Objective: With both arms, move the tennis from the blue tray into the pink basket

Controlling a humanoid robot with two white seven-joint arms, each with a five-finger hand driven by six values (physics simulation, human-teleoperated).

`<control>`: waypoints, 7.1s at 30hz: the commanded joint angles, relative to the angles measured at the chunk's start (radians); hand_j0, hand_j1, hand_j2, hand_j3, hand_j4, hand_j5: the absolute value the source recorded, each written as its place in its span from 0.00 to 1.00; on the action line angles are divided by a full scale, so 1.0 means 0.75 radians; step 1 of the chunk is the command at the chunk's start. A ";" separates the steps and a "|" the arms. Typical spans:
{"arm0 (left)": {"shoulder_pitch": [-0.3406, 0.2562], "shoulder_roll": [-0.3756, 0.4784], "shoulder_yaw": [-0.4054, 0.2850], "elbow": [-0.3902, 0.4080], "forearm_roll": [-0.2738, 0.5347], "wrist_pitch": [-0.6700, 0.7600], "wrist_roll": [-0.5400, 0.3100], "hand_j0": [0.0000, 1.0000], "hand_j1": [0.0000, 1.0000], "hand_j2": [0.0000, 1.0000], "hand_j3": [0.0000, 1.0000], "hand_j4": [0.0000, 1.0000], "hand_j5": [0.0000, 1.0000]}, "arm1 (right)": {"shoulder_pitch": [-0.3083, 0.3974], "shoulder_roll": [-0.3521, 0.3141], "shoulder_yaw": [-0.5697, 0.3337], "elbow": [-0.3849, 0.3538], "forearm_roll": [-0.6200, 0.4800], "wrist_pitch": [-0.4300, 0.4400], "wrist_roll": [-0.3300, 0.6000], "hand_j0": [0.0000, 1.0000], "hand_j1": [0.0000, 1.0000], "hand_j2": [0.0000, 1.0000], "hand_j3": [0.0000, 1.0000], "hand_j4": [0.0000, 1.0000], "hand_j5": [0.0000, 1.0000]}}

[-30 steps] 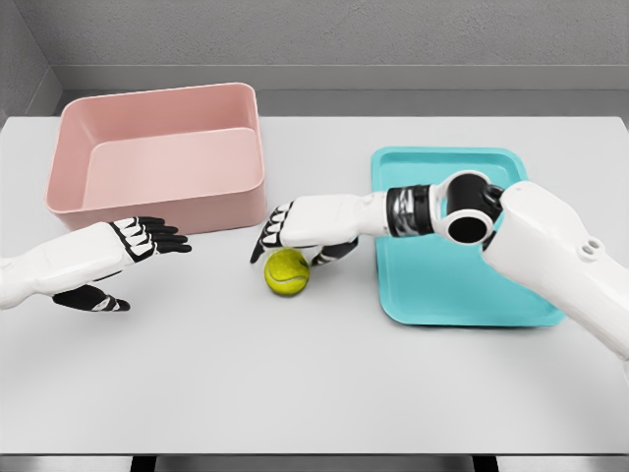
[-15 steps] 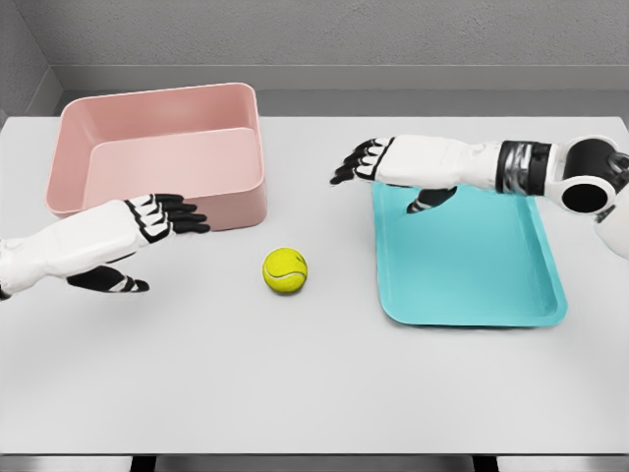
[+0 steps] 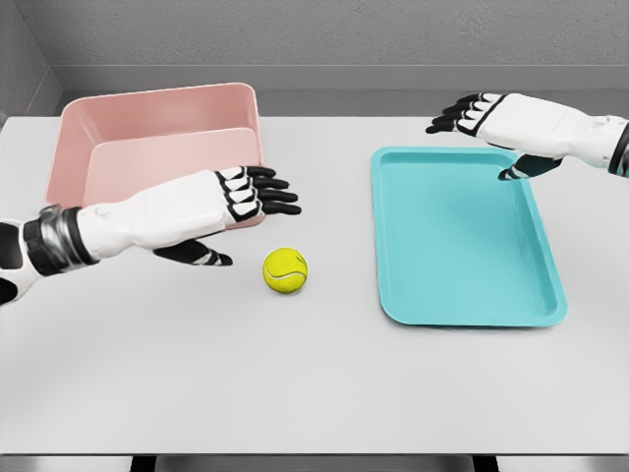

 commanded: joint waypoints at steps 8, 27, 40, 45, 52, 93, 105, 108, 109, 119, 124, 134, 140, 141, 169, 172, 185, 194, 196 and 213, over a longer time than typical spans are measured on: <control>-0.035 -0.041 -0.039 0.102 -0.016 0.001 -0.011 1.00 1.00 1.00 1.00 1.00 1.00 | -0.004 -0.002 0.000 -0.030 -0.009 0.002 0.001 1.00 1.00 1.00 1.00 1.00 1.00; -0.382 0.007 -0.642 0.296 0.434 0.001 -0.048 1.00 1.00 1.00 1.00 1.00 1.00 | 0.018 0.013 0.004 -0.020 -0.007 0.002 0.035 1.00 1.00 1.00 1.00 1.00 1.00; -0.524 -0.063 -0.816 0.349 0.540 0.001 -0.185 1.00 1.00 1.00 1.00 1.00 1.00 | 0.067 -0.044 0.007 -0.022 -0.011 0.002 0.044 1.00 1.00 1.00 1.00 1.00 1.00; -0.530 -0.094 -0.804 0.343 0.534 0.001 -0.189 1.00 1.00 1.00 1.00 1.00 1.00 | 0.080 -0.051 0.004 0.005 -0.011 0.002 0.044 1.00 1.00 1.00 1.00 1.00 1.00; -0.532 -0.137 -0.802 0.433 0.532 0.001 -0.181 1.00 1.00 1.00 1.00 1.00 1.00 | 0.078 -0.051 0.002 0.025 -0.011 0.002 0.048 1.00 1.00 1.00 1.00 1.00 1.00; -0.515 -0.253 -0.802 0.628 0.432 0.001 -0.185 1.00 1.00 1.00 1.00 1.00 1.00 | 0.092 -0.061 -0.008 0.015 -0.013 0.002 0.062 1.00 1.00 1.00 1.00 1.00 1.00; -0.515 -0.245 -0.814 0.621 0.436 0.001 -0.185 0.84 0.84 0.84 0.84 0.84 0.84 | 0.112 -0.126 -0.002 -0.024 -0.052 0.002 0.062 1.00 1.00 1.00 1.00 1.00 1.00; -0.515 -0.249 -0.816 0.621 0.436 0.001 -0.185 0.84 0.84 0.84 0.84 0.84 0.84 | 0.139 -0.124 -0.008 -0.022 -0.050 0.002 0.078 1.00 1.00 1.00 1.00 1.00 1.00; -0.519 -0.251 -0.830 0.619 0.436 0.001 -0.185 0.84 0.84 0.84 0.84 0.84 0.84 | 0.137 -0.122 -0.008 -0.020 -0.052 0.002 0.078 1.00 1.00 1.00 1.00 1.00 1.00; -0.520 -0.253 -0.840 0.619 0.444 0.001 -0.185 0.78 0.78 0.78 0.78 0.78 0.78 | 0.143 -0.104 -0.006 -0.005 -0.052 0.002 0.103 1.00 1.00 1.00 1.00 1.00 1.00; -0.520 -0.251 -0.840 0.617 0.444 0.001 -0.185 0.65 0.65 0.65 0.65 0.65 0.65 | 0.143 -0.104 -0.008 -0.005 -0.052 0.002 0.103 1.00 1.00 1.00 1.00 1.00 1.00; -0.520 -0.251 -0.840 0.617 0.444 0.001 -0.185 0.54 0.54 0.54 0.54 0.54 0.54 | 0.145 -0.104 -0.008 -0.001 -0.052 0.002 0.103 1.00 1.00 1.00 1.00 1.00 1.00; -0.520 -0.249 -0.840 0.617 0.444 0.001 -0.185 0.54 0.54 0.54 0.54 0.54 0.54 | 0.145 -0.104 -0.008 0.001 -0.052 0.002 0.103 1.00 1.00 1.00 1.00 1.00 1.00; -0.520 -0.247 -0.838 0.617 0.444 0.001 -0.185 0.54 0.54 0.54 0.54 0.54 0.54 | 0.145 -0.104 -0.006 0.001 -0.052 0.002 0.103 1.00 1.00 1.00 1.00 1.00 1.00; -0.599 -0.220 -0.816 0.554 0.481 0.001 -0.174 0.52 0.52 0.52 0.52 0.52 0.52 | 0.145 -0.098 -0.006 0.013 -0.052 0.002 0.105 1.00 1.00 1.00 1.00 1.00 1.00; -0.599 -0.216 -0.816 0.546 0.481 0.001 -0.172 0.52 0.52 0.52 0.52 0.52 0.52 | 0.143 -0.092 -0.006 0.017 -0.052 0.002 0.105 1.00 1.00 1.00 1.00 1.00 1.00; -0.616 -0.173 -0.771 0.535 0.491 0.001 -0.172 0.52 0.52 0.52 0.52 0.52 0.52 | 0.141 -0.089 -0.006 0.019 -0.052 0.002 0.105 1.00 1.00 1.00 1.00 1.00 1.00; -0.616 -0.151 -0.728 0.509 0.493 0.001 -0.172 0.52 0.52 0.52 0.52 0.52 0.52 | 0.141 -0.083 -0.008 0.023 -0.052 0.002 0.105 1.00 1.00 1.00 1.00 1.00 1.00; -0.618 -0.149 -0.724 0.507 0.491 0.001 -0.172 0.52 0.52 0.52 0.52 0.52 0.52 | 0.139 -0.083 -0.008 0.028 -0.052 0.002 0.105 1.00 1.00 1.00 1.00 1.00 1.00; -0.638 -0.079 -0.671 0.456 0.501 0.001 -0.172 0.52 0.52 0.52 0.52 0.52 0.52 | 0.137 -0.073 -0.008 0.042 -0.052 0.002 0.105 1.00 1.00 1.00 1.00 1.00 1.00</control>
